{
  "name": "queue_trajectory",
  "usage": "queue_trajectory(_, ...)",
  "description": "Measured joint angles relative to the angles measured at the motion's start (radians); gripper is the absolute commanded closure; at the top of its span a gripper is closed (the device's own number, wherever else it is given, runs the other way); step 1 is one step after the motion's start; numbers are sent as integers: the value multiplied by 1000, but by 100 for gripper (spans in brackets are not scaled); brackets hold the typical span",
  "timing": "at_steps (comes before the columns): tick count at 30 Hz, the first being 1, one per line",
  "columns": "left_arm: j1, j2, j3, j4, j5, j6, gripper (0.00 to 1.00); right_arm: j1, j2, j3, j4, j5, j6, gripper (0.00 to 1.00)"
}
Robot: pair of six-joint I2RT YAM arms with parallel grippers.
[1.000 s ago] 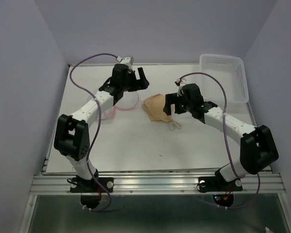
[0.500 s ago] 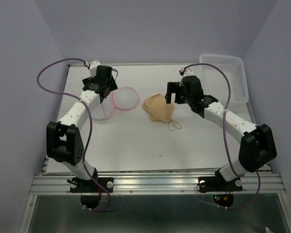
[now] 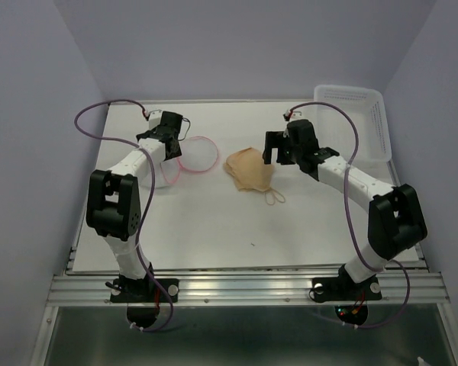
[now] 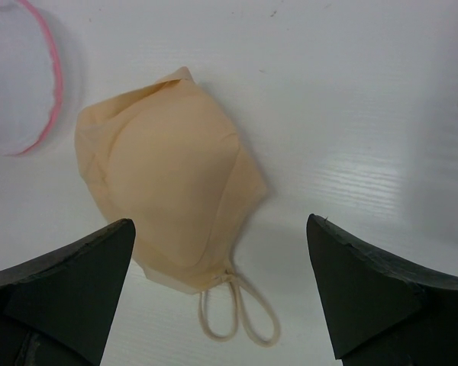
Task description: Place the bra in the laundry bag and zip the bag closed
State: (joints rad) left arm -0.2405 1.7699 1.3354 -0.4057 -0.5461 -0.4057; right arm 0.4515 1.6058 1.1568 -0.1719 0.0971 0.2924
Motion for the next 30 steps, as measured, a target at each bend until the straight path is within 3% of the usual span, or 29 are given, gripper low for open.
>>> queue_trajectory(2,0,19,0,-2,10,14,32,-20,4,0,0,-8,0,0)
queue_trajectory(3,0,22,0,-1,15,24,52,-24,4,0,0,-10,0,0)
queue_trajectory(4,0,22,0,3,20,25,60,-32,4,0,1,-14,0,0)
queue_trajectory(6,0,22,2,12,27,33,72,-35,4,0,1,-23,0,0)
queue_trajectory(7,0,22,2,14,31,35,82,-35,5,0,1,-27,0,0)
queue_trajectory(10,0,22,2,19,47,37,97,-35,5,0,1,-45,-2,0)
queue_trajectory(17,0,-56,-8,72,146,73,100,-54,37,2,1,-105,-13,0)
queue_trajectory(23,0,-228,-68,190,261,143,100,-127,109,60,2,-265,-86,0)
queue_trajectory(30,-2,-240,-103,242,317,196,100,-185,242,187,0,-476,-206,0)
